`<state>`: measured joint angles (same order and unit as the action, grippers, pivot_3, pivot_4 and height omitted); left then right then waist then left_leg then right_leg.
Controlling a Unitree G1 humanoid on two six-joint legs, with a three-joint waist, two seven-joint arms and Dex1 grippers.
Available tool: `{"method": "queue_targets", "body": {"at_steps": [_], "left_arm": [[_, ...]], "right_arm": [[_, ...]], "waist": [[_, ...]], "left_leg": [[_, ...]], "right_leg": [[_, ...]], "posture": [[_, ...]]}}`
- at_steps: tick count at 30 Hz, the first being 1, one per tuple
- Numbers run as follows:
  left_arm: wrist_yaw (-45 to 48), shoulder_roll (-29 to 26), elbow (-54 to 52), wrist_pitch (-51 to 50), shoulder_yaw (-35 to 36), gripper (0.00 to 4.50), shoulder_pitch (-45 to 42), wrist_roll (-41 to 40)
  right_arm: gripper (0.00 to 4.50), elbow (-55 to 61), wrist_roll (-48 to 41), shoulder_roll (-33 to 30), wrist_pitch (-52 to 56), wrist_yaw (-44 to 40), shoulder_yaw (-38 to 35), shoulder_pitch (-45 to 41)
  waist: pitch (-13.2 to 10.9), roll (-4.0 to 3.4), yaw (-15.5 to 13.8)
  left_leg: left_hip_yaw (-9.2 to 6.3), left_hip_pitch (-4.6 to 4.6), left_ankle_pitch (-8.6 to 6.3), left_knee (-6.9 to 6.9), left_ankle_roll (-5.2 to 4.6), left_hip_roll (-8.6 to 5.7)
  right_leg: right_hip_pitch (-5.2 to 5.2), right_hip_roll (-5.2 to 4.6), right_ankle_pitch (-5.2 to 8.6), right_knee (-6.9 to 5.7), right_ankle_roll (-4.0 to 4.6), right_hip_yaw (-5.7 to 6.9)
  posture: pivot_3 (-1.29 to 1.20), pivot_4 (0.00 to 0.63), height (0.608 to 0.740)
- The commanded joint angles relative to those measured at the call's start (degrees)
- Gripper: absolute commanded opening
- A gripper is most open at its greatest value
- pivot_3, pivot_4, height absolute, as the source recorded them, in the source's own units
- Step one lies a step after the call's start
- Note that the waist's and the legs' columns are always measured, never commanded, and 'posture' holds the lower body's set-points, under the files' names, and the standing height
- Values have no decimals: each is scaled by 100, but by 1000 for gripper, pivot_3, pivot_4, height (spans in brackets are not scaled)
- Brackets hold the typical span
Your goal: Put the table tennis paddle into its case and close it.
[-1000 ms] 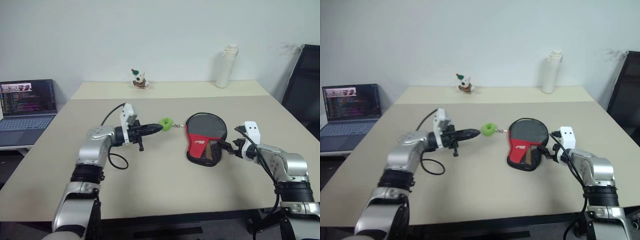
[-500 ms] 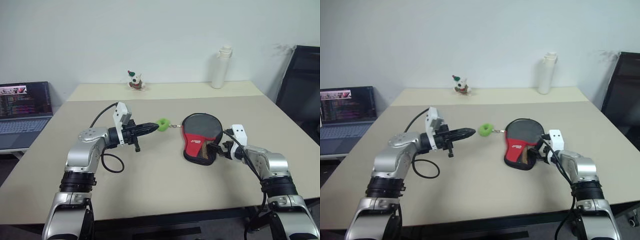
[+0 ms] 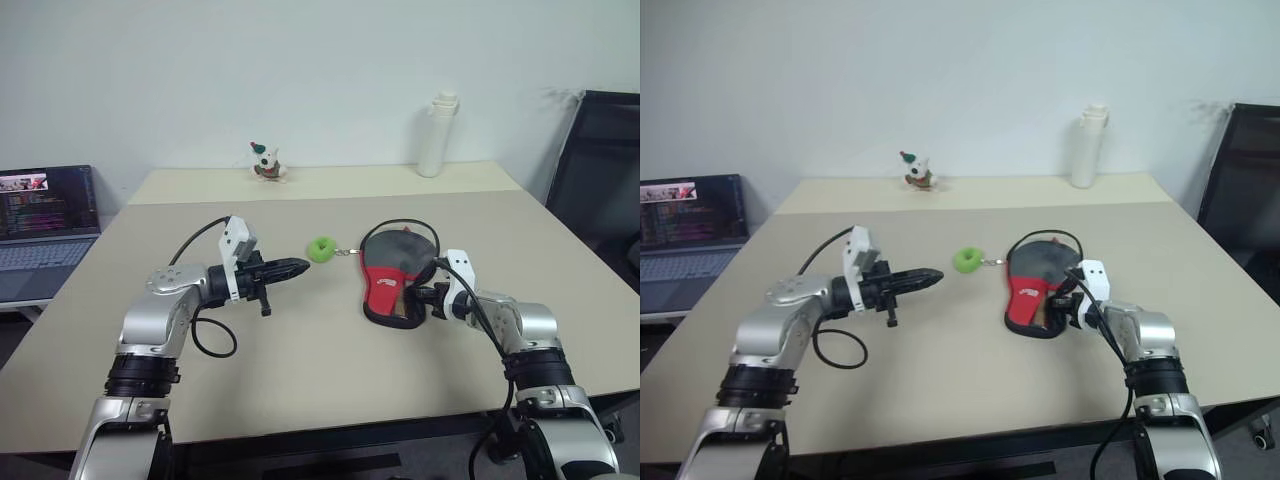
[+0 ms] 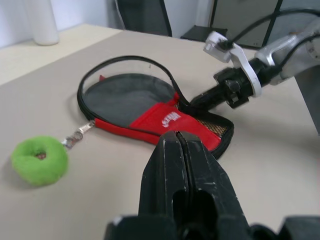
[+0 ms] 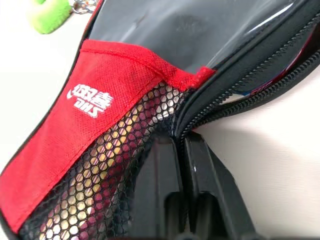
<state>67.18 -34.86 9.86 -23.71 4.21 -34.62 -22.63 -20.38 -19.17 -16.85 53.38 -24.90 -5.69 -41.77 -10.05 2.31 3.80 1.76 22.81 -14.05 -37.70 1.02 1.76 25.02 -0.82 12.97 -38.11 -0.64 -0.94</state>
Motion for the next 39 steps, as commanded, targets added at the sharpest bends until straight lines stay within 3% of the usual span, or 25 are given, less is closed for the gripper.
{"method": "queue_targets", "body": {"at_steps": [1,9,17,29,39], "left_arm": [[144,-173,-363,-66,54,0,157,-189],[372,-586,-1054,-342,57,0,1008,-409],[472,-710,-1339,-479,-4,0,1220,-550],[984,-1045,-1439,-297,-186,0,1496,-508],[1188,-1148,-1517,-158,-328,0,1605,-473]], "right_arm": [[22,60,-236,247,180,-241,112,-165],[22,738,-446,674,745,-506,380,-11],[22,1645,-678,670,1273,-647,737,513],[22,3486,-1259,390,2428,-479,746,1709],[22,4019,-1523,-198,2828,-479,471,2063]], "waist": [[0,0,10],[-1,-1,104],[-1,-1,64],[0,0,-18],[0,0,-94]], "left_leg": [[-1,0,0,0,0,1],[0,3,-2,4,-2,12],[-2,10,-2,3,-2,7],[-5,10,-3,12,-3,4],[-7,11,-4,12,-4,0]], "right_leg": [[1,2,0,0,0,-1],[9,10,0,0,1,-3],[8,-5,1,6,-1,1],[10,-4,19,11,-26,5],[7,-11,22,16,-29,8]], "posture": [[0,150,740],[0,150,740],[0,150,740],[0,150,740],[0,150,740]]}}
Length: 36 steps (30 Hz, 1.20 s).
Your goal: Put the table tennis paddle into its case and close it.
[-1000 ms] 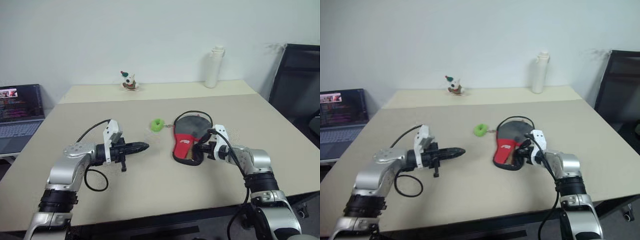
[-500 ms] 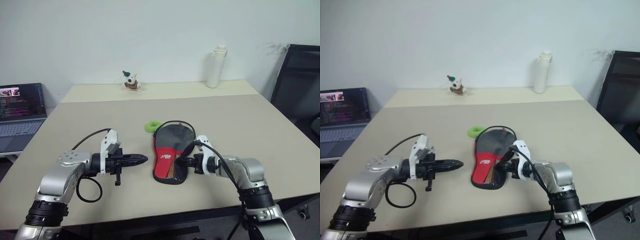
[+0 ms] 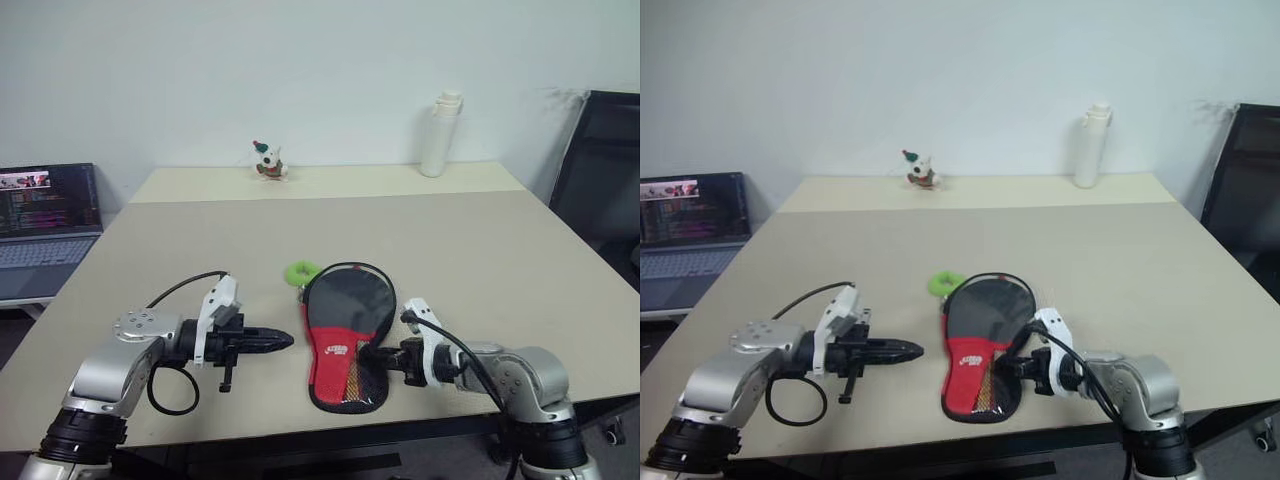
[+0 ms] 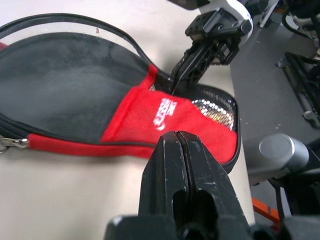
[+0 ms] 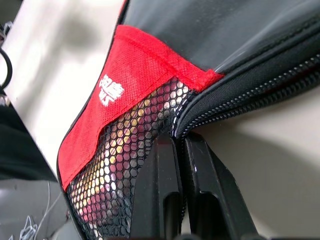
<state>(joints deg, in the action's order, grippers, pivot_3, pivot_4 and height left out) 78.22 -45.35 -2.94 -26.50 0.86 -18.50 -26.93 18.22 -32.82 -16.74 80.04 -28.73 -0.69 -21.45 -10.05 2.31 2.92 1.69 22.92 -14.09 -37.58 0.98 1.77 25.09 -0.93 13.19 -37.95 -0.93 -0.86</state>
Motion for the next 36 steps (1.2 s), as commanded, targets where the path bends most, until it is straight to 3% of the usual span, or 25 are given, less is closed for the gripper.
{"method": "queue_targets", "body": {"at_steps": [1,6,12,18,27,32,35,36], "left_arm": [[85,-106,-232,131,0,0,-6,-42],[53,-117,-202,163,-16,0,-14,-40],[-23,-92,-210,164,-22,0,-5,-23],[-175,-63,-247,162,32,0,50,-12],[-696,71,-189,2,209,0,109,-142],[-1191,238,246,-101,294,0,-225,-21],[-2042,563,980,174,291,0,-796,444],[-2308,652,1261,318,278,180,-981,629]], "right_arm": [[22,157,-175,-279,165,-106,-36,27],[22,92,-253,-462,147,-101,-120,-39],[22,-22,-179,-265,30,178,-110,-71],[1659,331,62,-638,-420,336,82,46],[4480,1490,-869,-640,-461,24,-872,280],[4480,1528,-931,-886,-954,-152,-880,74],[4480,1268,-649,-805,-1443,-24,-632,-241],[4497,1194,-572,-765,-1580,19,-563,-319]], "waist": [[0,0,-14],[0,0,-61],[0,1,-73],[0,1,-79],[0,1,-108],[0,1,-111],[0,1,-115],[0,1,-117]], "left_leg": [[0,0,0,0,0,-2],[0,0,0,0,-1,-6],[0,0,0,-1,-1,-5],[0,-1,0,-2,-1,-4],[-2,-1,0,-2,-1,-2],[-3,-2,0,-3,-1,-4],[-4,-2,0,-7,-1,-9],[-5,0,0,-12,-1,-12]], "right_leg": [[0,-1,0,0,0,0],[-1,-1,1,2,-1,1],[-1,-1,1,1,-1,1],[-2,0,0,-1,-1,1],[-2,-2,1,-1,-2,3],[-5,-3,1,1,-2,4],[-6,-2,0,-2,-3,7],[-6,-1,-1,-4,-4,9]], "posture": [[0,150,740],[0,150,740],[0,150,740],[0,150,740],[0,150,740],[0,150,740],[0,150,740],[0,150,740]]}}
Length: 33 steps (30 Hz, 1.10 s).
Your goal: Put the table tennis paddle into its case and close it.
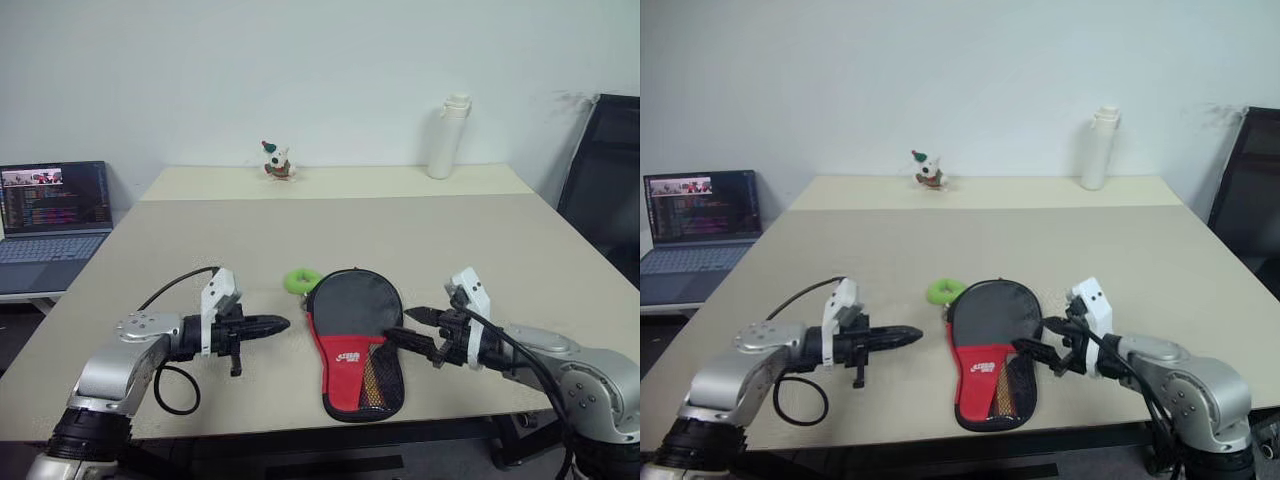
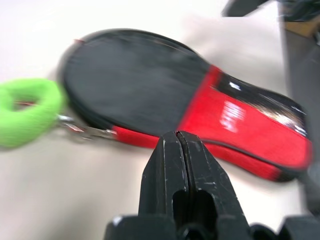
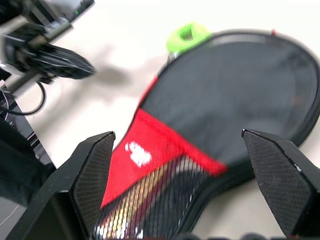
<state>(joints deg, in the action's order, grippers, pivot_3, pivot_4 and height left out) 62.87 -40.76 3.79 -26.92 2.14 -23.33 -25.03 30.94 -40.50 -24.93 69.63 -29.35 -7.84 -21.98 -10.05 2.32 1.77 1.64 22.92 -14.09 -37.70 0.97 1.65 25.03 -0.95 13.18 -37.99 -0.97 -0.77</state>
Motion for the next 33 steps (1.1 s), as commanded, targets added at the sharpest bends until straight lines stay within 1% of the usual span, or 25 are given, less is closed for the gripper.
{"method": "queue_targets", "body": {"at_steps": [1,2,5,6,8,13,14,25,28,33], "left_arm": [[-871,240,791,537,124,369,-618,567],[-897,270,943,650,103,551,-706,639],[-1112,408,1377,736,77,1451,-1002,784],[-1174,454,1520,763,54,1958,-1101,838],[-1229,568,1831,762,1,2567,-1323,920],[-1173,825,2654,770,-109,4369,-1899,1096],[-1160,889,2900,820,-112,4446,-2057,1126],[-1069,1453,5553,1469,-458,4446,-3372,1885],[-1074,1536,6000,1685,-477,4446,-3515,2063],[-1068,1617,6350,1874,-445,4446,-3576,2214]], "right_arm": [[4500,-133,225,92,-605,115,195,-319],[4500,-174,240,105,-668,112,248,-353],[4500,-296,423,82,-1016,21,606,-436],[4500,-379,496,118,-1112,33,704,-471],[4500,-621,701,200,-1335,92,934,-568],[4500,-945,1004,331,-1616,114,1276,-701],[4500,-952,1034,337,-1646,94,1325,-687],[4500,-898,1154,466,-1727,128,1492,-553],[4500,-856,1217,477,-1738,135,1508,-532],[4500,-865,1391,491,-1866,213,1575,-562]], "waist": [[0,0,-3],[1,1,5],[1,1,6],[0,1,5],[0,1,1],[0,2,-9],[0,2,-11],[0,3,-4],[0,3,-3],[0,3,-9]], "left_leg": [[-2,0,0,-2,0,1],[-2,0,0,-6,0,0],[2,2,-4,-6,-5,2],[3,4,-4,-6,-7,2],[3,8,-5,-6,-8,2],[3,9,-5,-14,-8,0],[2,9,-5,-15,-8,-1],[5,11,-6,-15,-9,-4],[5,11,-6,-15,-9,-5],[5,10,-6,-16,-9,-5]], "right_leg": [[-2,2,-2,1,-2,1],[-4,3,-2,1,-2,4],[-3,4,-2,6,-3,-4],[-2,3,-2,6,-2,-4],[-1,1,-3,9,-2,-3],[-1,-1,-3,6,-3,0],[-2,-1,-3,6,-3,3],[1,1,-3,6,-3,17],[1,1,-3,6,-3,17],[-1,0,-3,3,-3,18]], "posture": [[0,150,740],[0,150,740],[0,150,740],[0,150,740],[0,150,740],[0,150,740],[0,150,740],[0,150,740],[0,150,740],[0,150,740]]}}
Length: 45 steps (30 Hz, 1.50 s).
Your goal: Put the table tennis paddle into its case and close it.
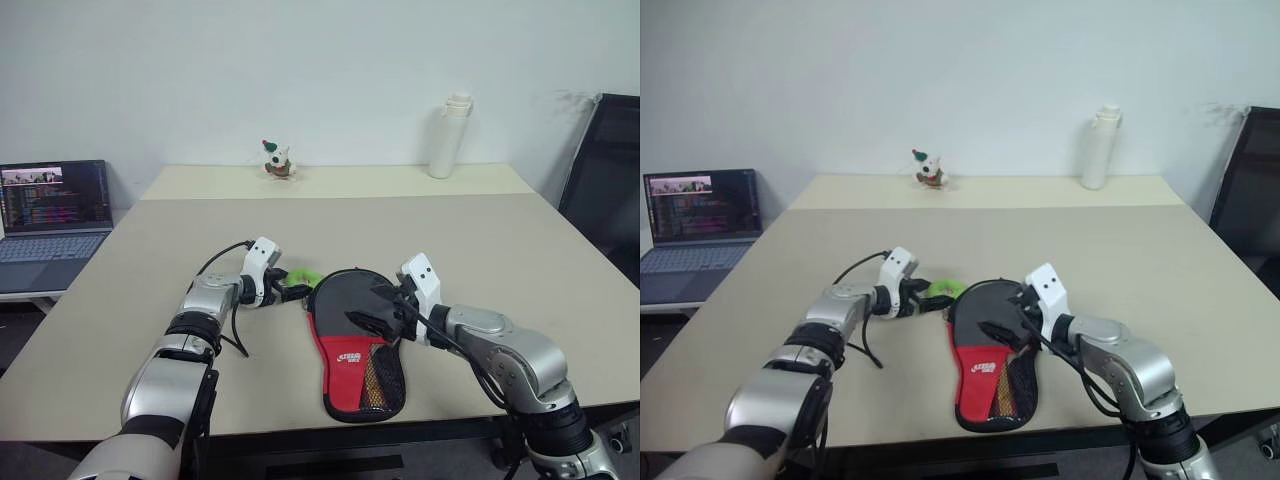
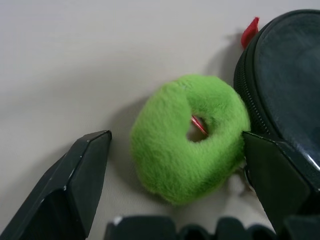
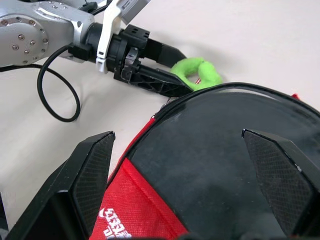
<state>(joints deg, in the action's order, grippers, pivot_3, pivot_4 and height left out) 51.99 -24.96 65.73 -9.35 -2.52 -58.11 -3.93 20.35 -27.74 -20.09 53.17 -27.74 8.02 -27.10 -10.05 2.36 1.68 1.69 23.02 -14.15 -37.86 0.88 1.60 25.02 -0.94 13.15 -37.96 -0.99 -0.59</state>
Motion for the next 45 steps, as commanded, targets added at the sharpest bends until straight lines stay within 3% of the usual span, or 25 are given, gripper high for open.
{"method": "queue_targets", "body": {"at_steps": [1,2,5,16,25,32,38,45], "left_arm": [[34,50,189,134,31,4446,-92,117],[33,62,213,146,45,4446,-87,125],[36,108,252,175,90,3903,-62,144],[104,178,194,150,126,163,35,166],[-115,170,162,224,75,87,3,300],[-1428,258,672,672,-68,87,-665,796],[-2090,558,989,1080,-240,86,-1052,1238],[-2630,968,1167,1314,-465,86,-1422,1742]], "right_arm": [[4500,159,170,14,-273,63,36,-86],[4500,96,246,34,-336,66,108,-140],[4500,-200,414,223,-450,108,297,-315],[4500,-1837,1297,901,-858,320,944,-434],[4500,-1869,1659,907,-916,268,1154,-172],[4500,-1956,1804,971,-949,210,1247,-16],[4500,-1946,1857,1037,-908,192,1306,99],[4500,-1853,1920,1122,-806,215,1384,294]], "waist": [[0,0,0],[0,0,0],[1,1,7],[3,5,5],[15,13,6],[21,21,4],[20,21,4],[21,22,4]], "left_leg": [[0,0,0,-1,0,0],[0,-1,0,-1,0,0],[1,-4,0,-2,0,0],[1,-5,0,-6,0,-1],[0,-14,0,-6,0,0],[-4,-22,1,-9,0,0],[-3,-80,2,-10,1,4],[-2,-73,1,-3,3,2]], "right_leg": [[0,0,0,-1,0,0],[0,0,0,-1,0,-1],[-1,0,0,-4,-1,-1],[-3,-3,-5,-6,2,-2],[-10,-2,-3,-10,-2,-1],[-21,-1,-9,-10,-10,2],[-90,-3,-13,-2,-12,21],[-91,-2,-15,13,-13,23]], "posture": [[0,150,740],[0,150,740],[0,150,740],[0,150,740],[0,150,740],[0,150,740],[0,150,740],[0,150,740]]}}
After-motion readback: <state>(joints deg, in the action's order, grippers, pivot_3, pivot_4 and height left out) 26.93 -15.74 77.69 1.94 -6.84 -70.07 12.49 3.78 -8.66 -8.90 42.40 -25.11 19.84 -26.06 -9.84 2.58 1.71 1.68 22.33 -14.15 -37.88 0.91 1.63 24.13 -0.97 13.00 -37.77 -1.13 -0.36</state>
